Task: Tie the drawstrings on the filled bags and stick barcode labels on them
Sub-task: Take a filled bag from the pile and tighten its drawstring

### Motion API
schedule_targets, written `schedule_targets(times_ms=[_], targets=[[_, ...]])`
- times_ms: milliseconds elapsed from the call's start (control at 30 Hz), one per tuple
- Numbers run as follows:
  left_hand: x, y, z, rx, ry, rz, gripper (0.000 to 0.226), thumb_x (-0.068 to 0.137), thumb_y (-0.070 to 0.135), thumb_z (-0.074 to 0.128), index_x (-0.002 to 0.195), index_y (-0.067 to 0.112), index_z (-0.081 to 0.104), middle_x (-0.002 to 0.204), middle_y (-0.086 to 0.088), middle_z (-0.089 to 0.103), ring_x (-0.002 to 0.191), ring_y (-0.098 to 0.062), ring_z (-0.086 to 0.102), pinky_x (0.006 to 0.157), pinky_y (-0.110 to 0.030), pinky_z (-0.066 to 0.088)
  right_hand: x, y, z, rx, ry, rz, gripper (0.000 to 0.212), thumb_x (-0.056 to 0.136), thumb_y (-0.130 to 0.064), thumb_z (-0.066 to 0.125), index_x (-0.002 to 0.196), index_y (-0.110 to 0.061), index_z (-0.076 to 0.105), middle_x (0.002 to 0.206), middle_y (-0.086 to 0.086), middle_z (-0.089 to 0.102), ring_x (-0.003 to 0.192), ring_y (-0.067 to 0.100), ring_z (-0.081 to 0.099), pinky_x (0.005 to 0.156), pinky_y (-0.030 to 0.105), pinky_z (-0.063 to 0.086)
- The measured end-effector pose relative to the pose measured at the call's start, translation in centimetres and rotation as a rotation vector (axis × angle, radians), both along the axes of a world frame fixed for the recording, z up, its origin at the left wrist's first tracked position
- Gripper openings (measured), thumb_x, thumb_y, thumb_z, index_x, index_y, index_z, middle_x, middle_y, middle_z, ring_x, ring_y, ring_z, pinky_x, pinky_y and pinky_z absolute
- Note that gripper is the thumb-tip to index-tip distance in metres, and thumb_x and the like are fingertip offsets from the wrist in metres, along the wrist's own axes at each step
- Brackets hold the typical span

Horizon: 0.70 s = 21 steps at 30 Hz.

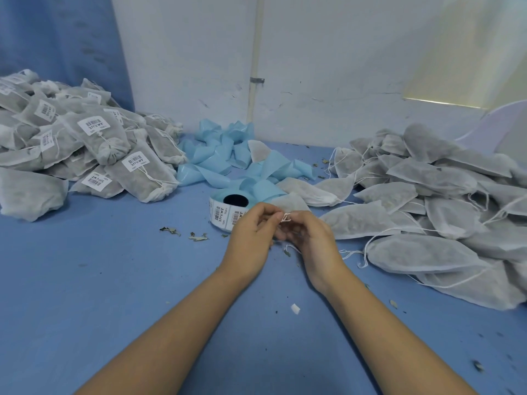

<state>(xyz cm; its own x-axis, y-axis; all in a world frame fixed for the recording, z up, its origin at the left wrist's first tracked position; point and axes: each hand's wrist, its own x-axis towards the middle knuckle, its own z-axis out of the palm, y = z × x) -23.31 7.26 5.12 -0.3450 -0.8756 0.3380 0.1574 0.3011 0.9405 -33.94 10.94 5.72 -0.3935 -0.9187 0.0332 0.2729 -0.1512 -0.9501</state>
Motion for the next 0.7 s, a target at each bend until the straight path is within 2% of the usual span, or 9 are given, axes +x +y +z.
schedule_targets(times_ms=[133,267,467,533,633,700], targets=[[0.0,0.1,0.0,-0.005,-0.008,0.018,0.018,0.095,0.007,0.054,0.084,0.021,0.060,0.076,0.006,0.064,0.058,-0.002,0.058,0.056,-0.012,0.044,-0.3,0.0,0.0,0.011,0.008,0.031,0.023,0.087,-0.011,0.052,0.069,-0.011,0.066,0.071,0.001,0.066,0.066,0.010,0.059,0.066,0.024,0.040],[0.0,0.2,0.1,-0.022,-0.011,0.024,0.018,0.095,0.008,0.053,0.083,0.021,0.060,0.074,0.008,0.063,0.057,-0.001,0.056,0.056,-0.011,0.043,-0.2,0.0,0.1,0.011,0.001,0.029,0.022,0.087,-0.010,0.051,0.069,-0.011,0.065,0.071,0.001,0.065,0.066,0.010,0.059,0.064,0.025,0.038],[0.0,0.4,-0.1,-0.032,-0.032,0.053,0.018,0.095,0.012,0.054,0.083,0.024,0.059,0.071,0.012,0.062,0.059,-0.003,0.055,0.059,-0.014,0.044,-0.3,0.2,0.3,0.005,-0.011,0.021,0.018,0.087,-0.008,0.050,0.071,-0.009,0.056,0.069,0.003,0.049,0.065,0.012,0.041,0.061,0.026,0.029],[0.0,0.5,0.0,-0.036,-0.038,0.042,0.019,0.095,0.011,0.054,0.083,0.024,0.060,0.070,0.014,0.063,0.060,-0.001,0.055,0.058,-0.011,0.044,-0.5,0.4,0.4,-0.016,-0.054,0.075,0.017,0.088,-0.008,0.047,0.073,-0.008,0.054,0.068,0.002,0.050,0.061,0.011,0.041,0.059,0.024,0.031],[0.0,0.4,0.0,-0.026,-0.048,0.057,0.016,0.095,0.012,0.054,0.084,0.022,0.060,0.072,0.011,0.061,0.062,-0.007,0.055,0.059,-0.014,0.044,-1.0,0.5,0.6,-0.030,-0.172,0.163,0.017,0.089,-0.009,0.043,0.075,-0.009,0.052,0.067,-0.002,0.054,0.055,0.008,0.044,0.048,0.017,0.034],[0.0,0.2,0.0,-0.010,-0.055,0.076,0.015,0.095,0.013,0.054,0.084,0.022,0.060,0.074,0.008,0.060,0.062,-0.010,0.054,0.059,-0.015,0.045,-1.2,0.5,0.6,-0.029,-0.225,0.193,0.011,0.085,-0.010,0.046,0.076,-0.009,0.053,0.067,-0.002,0.057,0.054,0.009,0.047,0.047,0.017,0.035]])
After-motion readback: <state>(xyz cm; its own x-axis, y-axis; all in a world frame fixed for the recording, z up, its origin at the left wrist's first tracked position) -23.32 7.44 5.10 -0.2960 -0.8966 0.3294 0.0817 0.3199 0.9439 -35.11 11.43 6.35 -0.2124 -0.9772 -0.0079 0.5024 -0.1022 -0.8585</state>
